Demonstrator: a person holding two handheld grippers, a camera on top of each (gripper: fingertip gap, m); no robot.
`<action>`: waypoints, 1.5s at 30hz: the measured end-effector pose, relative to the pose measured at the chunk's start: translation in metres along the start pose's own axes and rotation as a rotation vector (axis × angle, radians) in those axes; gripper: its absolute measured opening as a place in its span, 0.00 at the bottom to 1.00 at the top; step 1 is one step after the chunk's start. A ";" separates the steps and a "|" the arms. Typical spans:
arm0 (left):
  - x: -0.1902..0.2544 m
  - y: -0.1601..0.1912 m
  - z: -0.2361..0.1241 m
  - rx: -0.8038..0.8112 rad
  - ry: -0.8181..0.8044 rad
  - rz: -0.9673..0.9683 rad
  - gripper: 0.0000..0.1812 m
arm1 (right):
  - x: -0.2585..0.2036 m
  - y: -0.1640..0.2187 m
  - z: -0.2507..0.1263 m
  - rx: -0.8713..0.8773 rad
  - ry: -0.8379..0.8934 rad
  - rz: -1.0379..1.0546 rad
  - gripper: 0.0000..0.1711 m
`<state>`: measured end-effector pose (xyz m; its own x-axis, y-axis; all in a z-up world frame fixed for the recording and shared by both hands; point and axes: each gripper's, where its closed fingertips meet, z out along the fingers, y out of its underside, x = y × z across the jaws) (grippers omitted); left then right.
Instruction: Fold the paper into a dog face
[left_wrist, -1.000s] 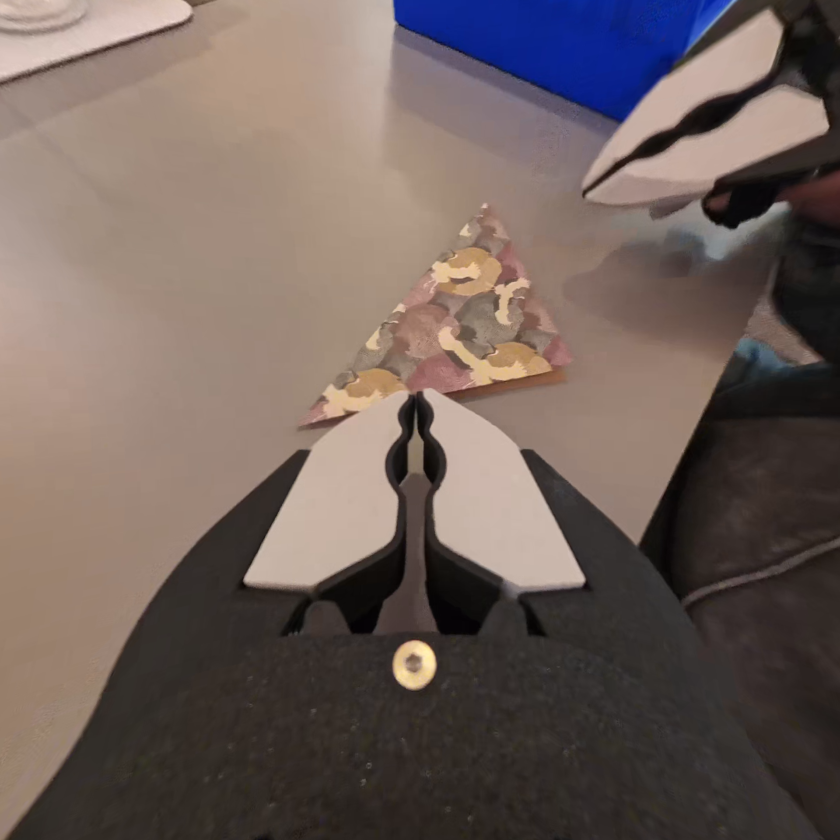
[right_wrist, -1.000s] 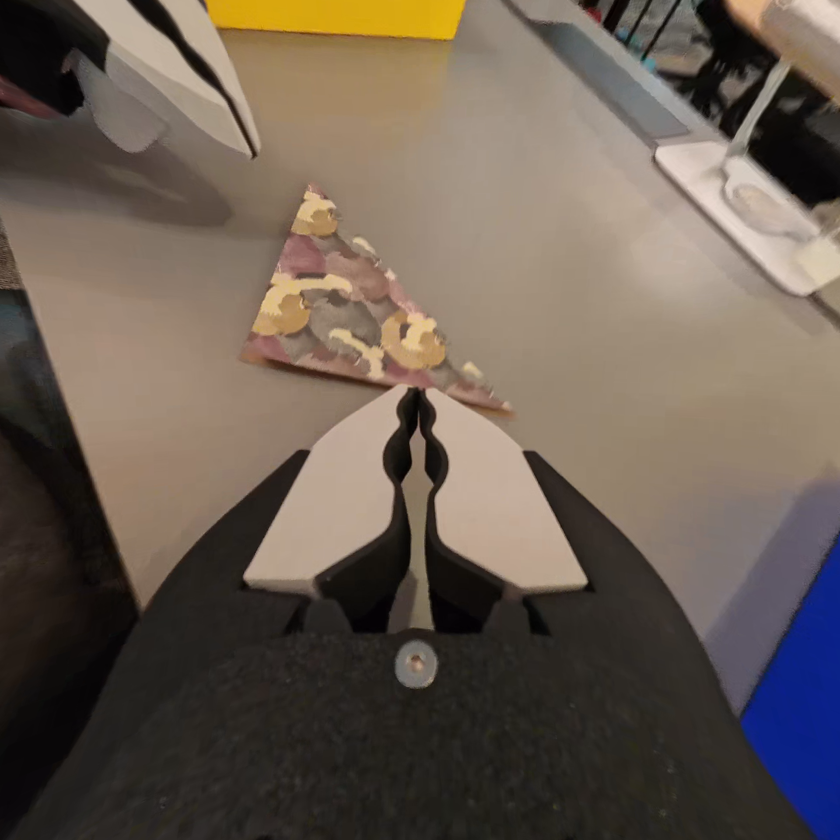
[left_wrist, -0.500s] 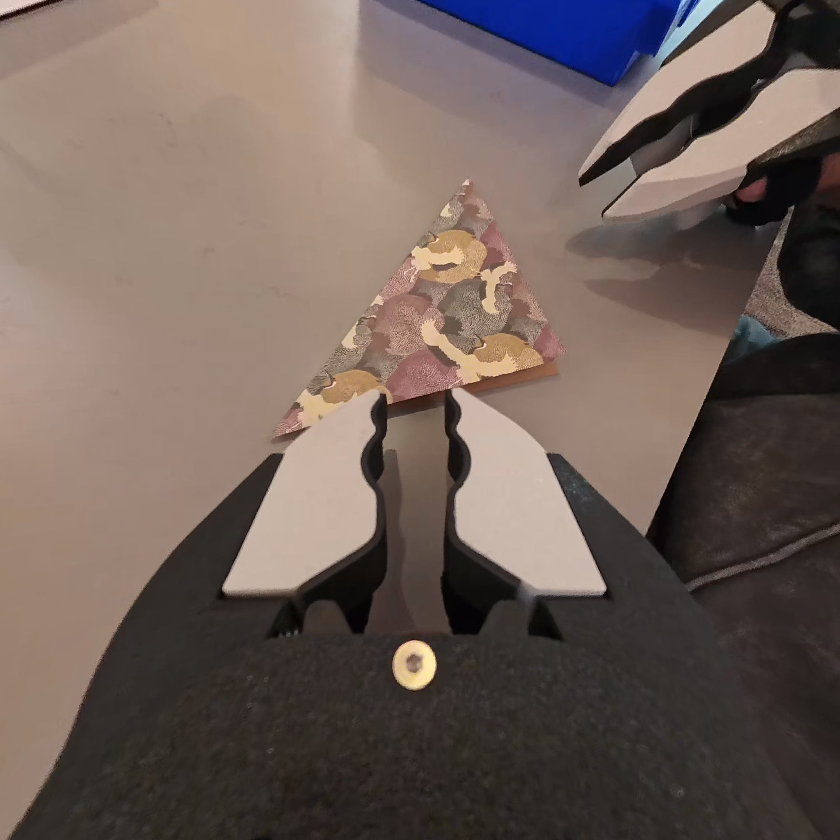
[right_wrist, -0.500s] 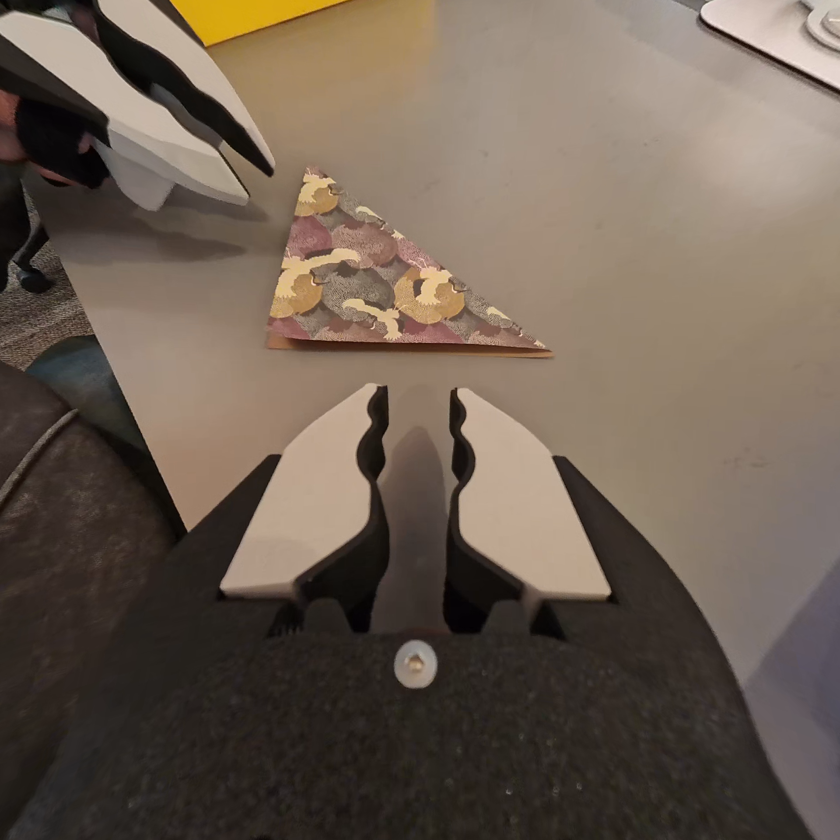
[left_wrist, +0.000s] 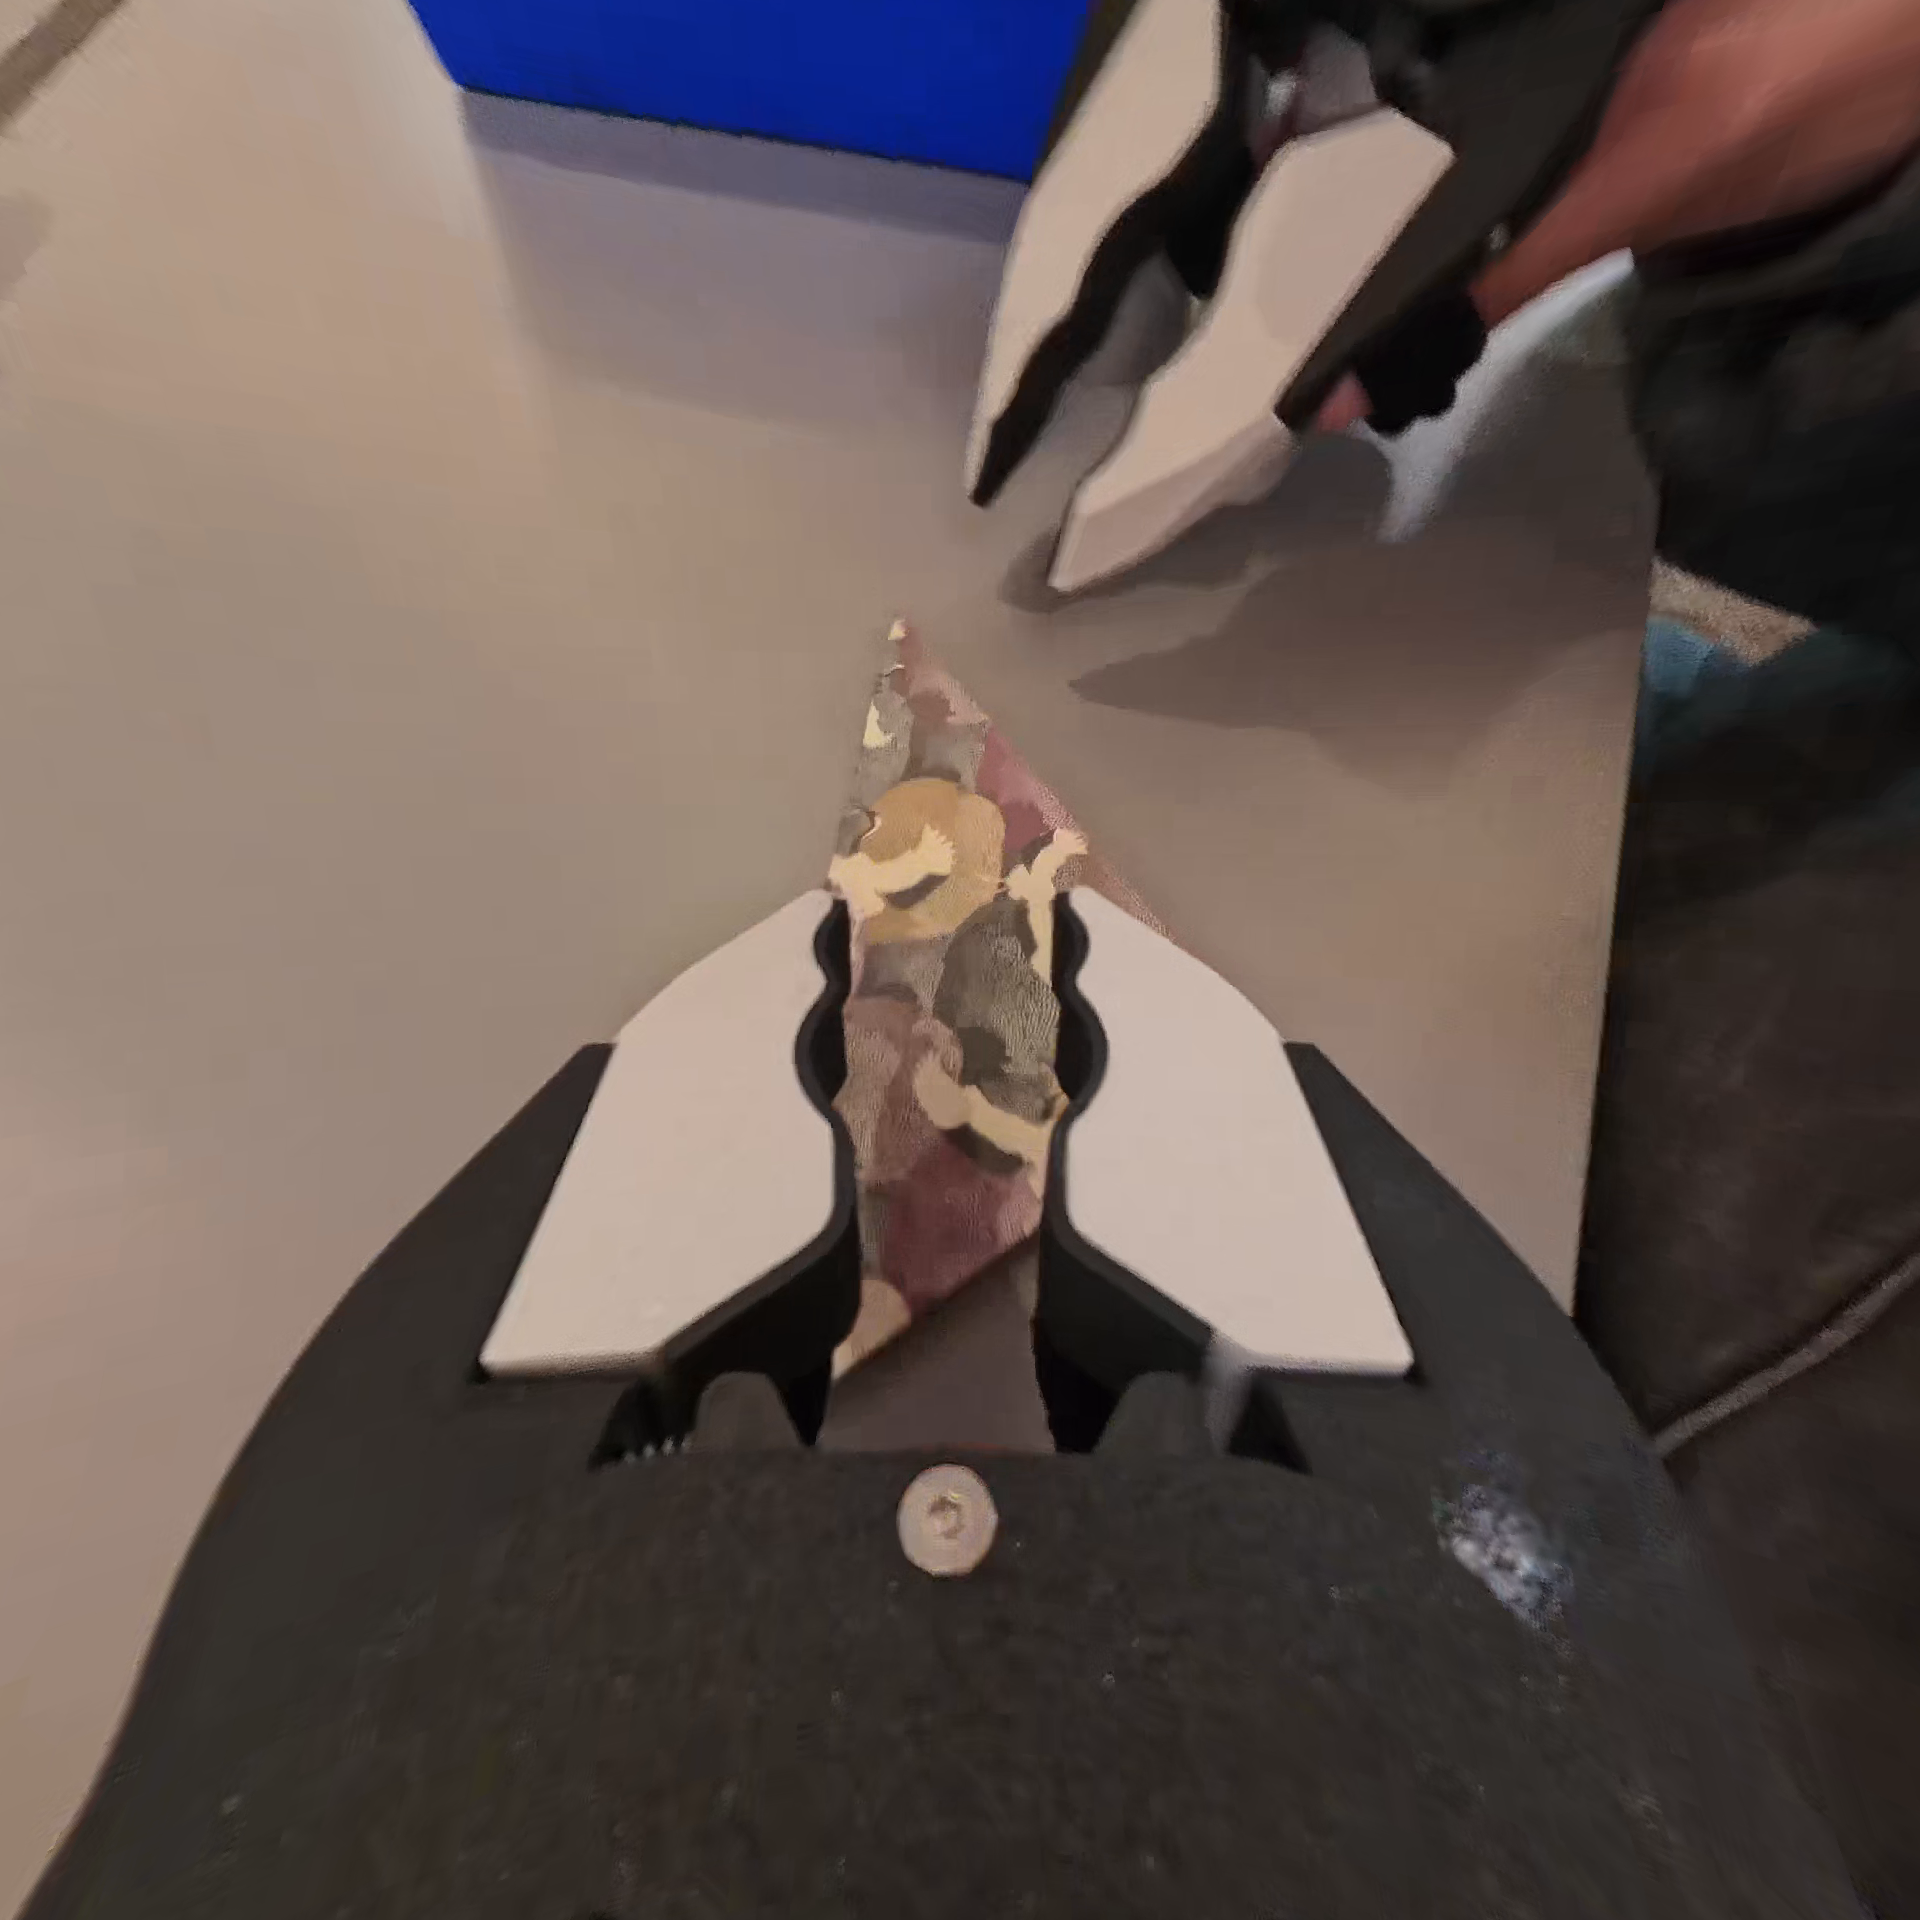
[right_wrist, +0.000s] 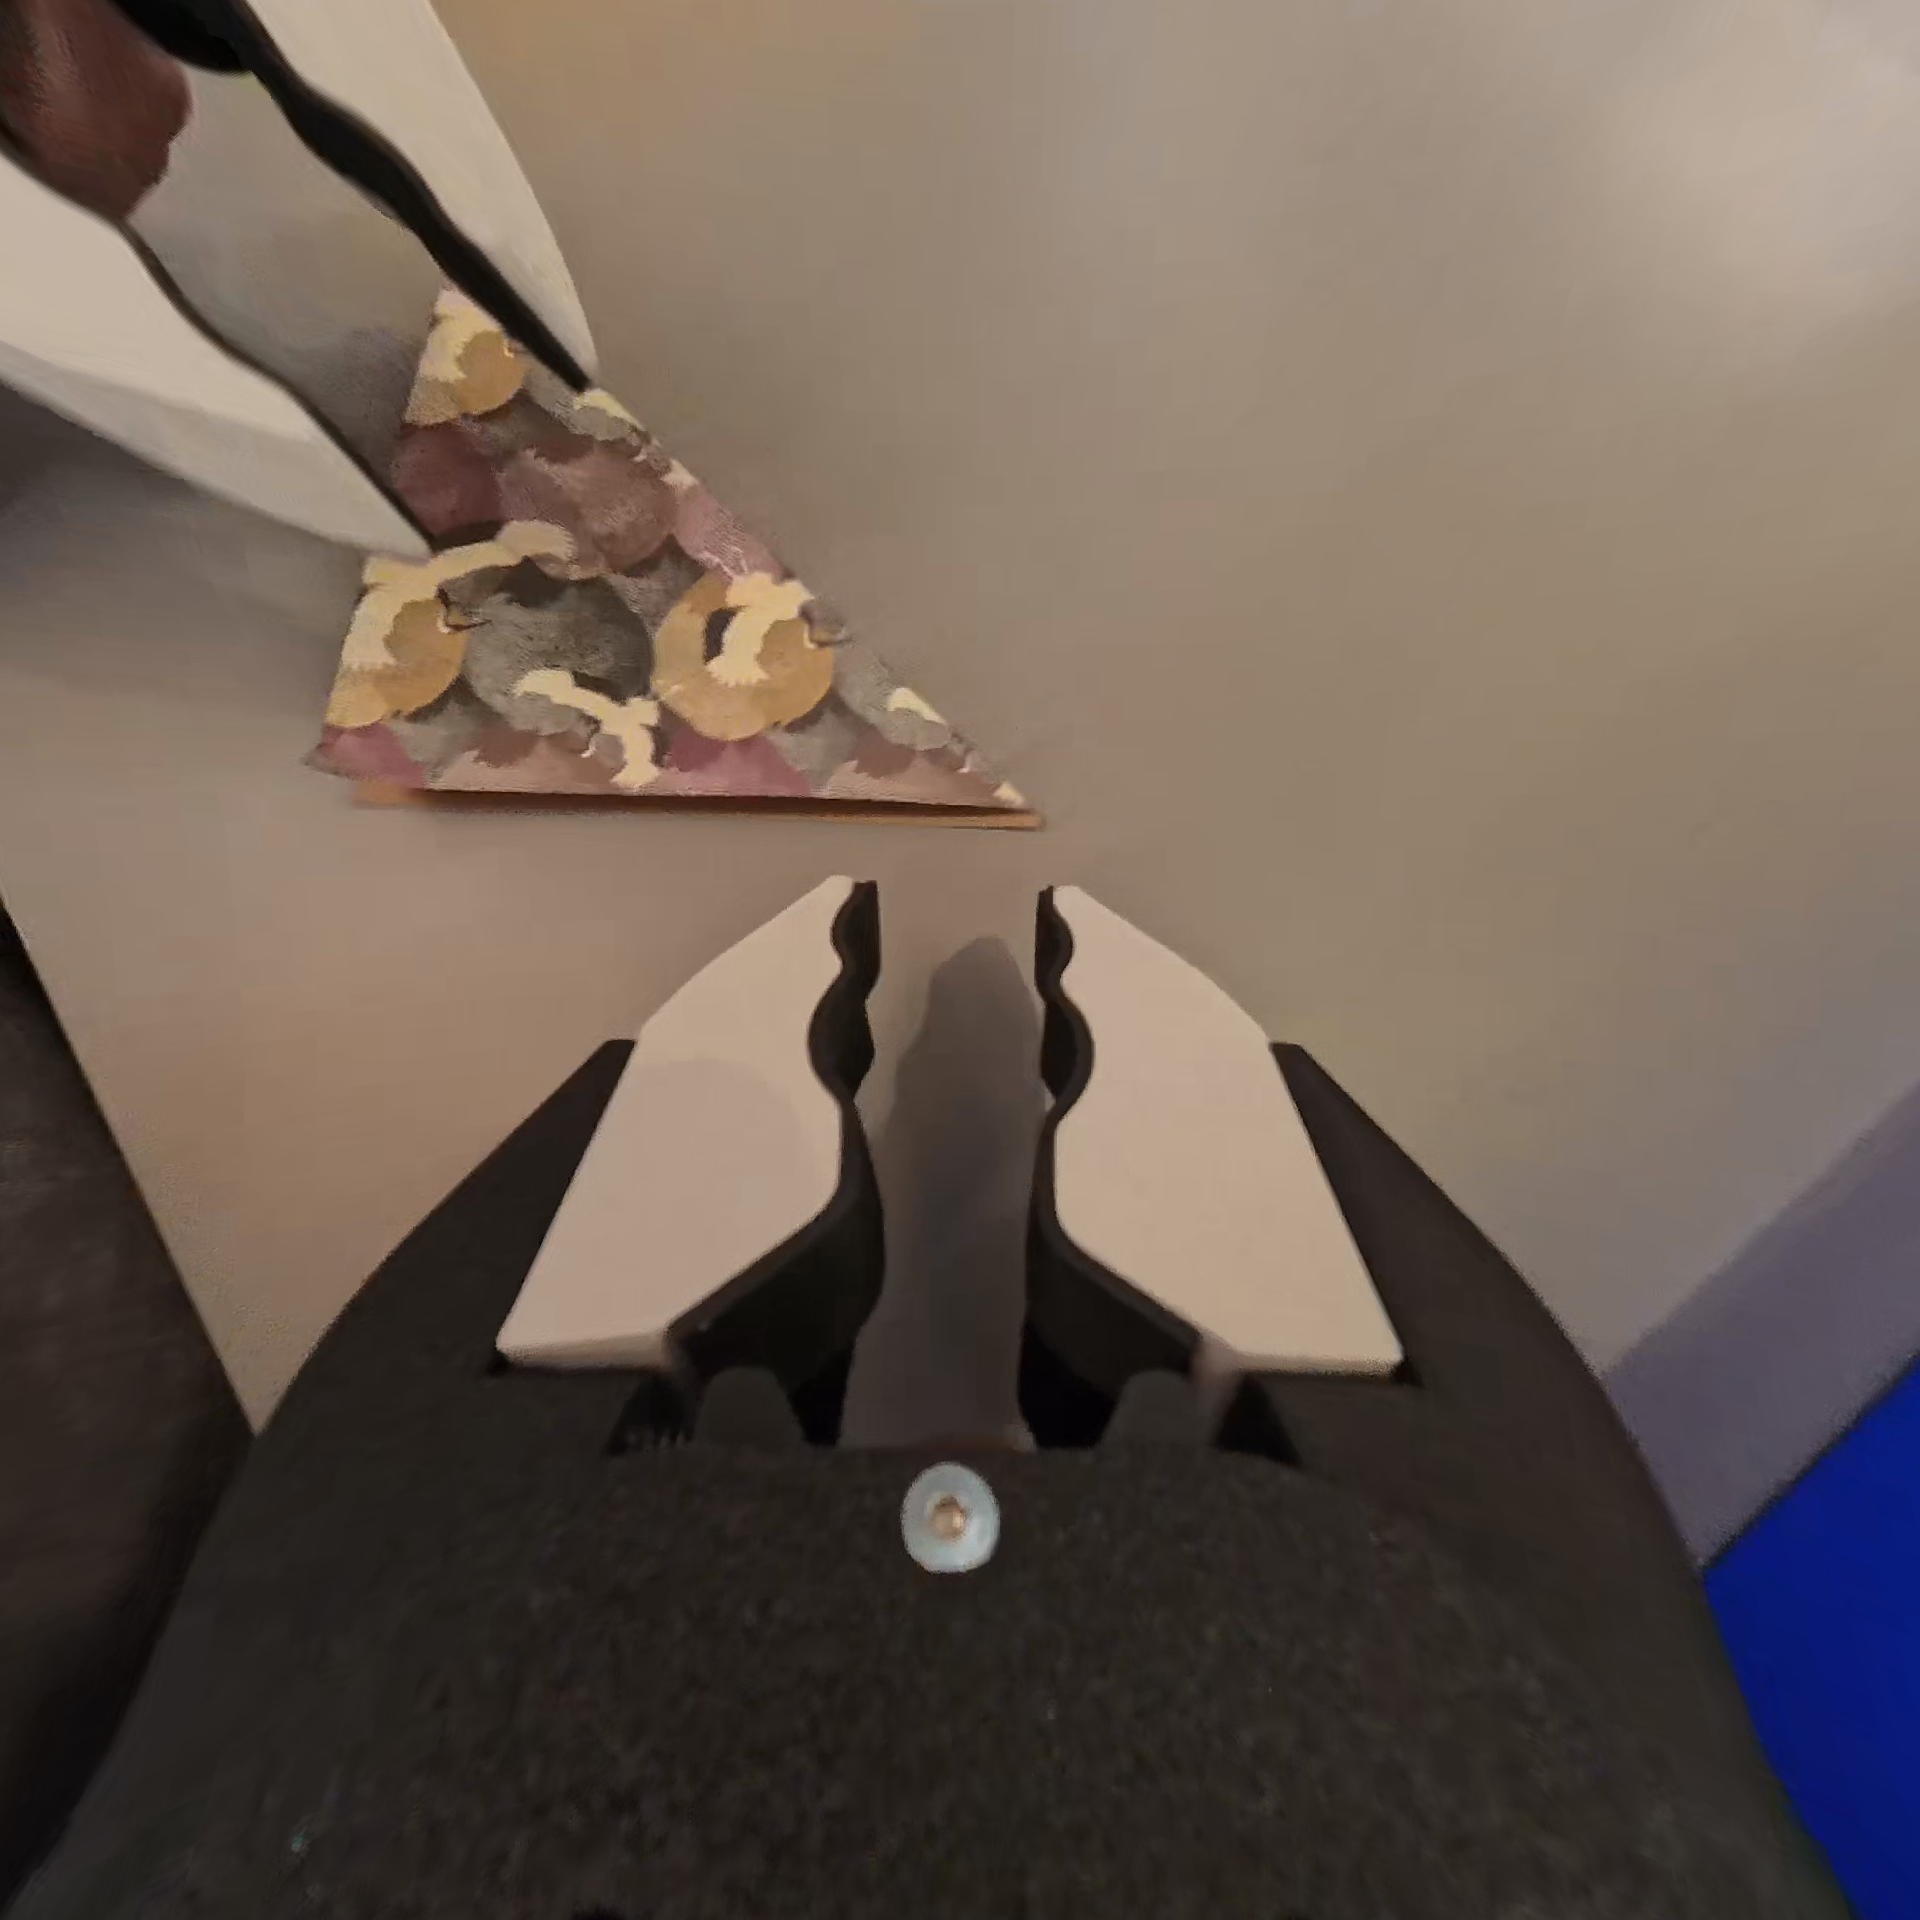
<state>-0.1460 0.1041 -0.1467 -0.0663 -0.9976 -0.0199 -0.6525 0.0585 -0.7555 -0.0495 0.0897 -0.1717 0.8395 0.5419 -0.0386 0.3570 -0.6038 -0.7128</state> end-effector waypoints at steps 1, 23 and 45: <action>0.001 0.001 0.008 -0.037 0.034 0.001 0.20 | 0.005 0.001 0.003 -0.024 -0.021 0.002 0.15; -0.005 0.030 0.038 -0.182 0.026 -0.004 0.03 | 0.016 0.001 0.032 -0.105 -0.106 -0.154 0.00; -0.004 0.024 0.045 -0.215 -0.016 0.005 0.05 | -0.034 -0.019 0.013 0.048 -0.077 -0.451 0.00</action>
<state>-0.1278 0.1081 -0.1944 -0.0590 -0.9976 -0.0354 -0.7986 0.0685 -0.5979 -0.0906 0.0903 -0.1660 0.5708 0.7874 0.2326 0.6590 -0.2704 -0.7018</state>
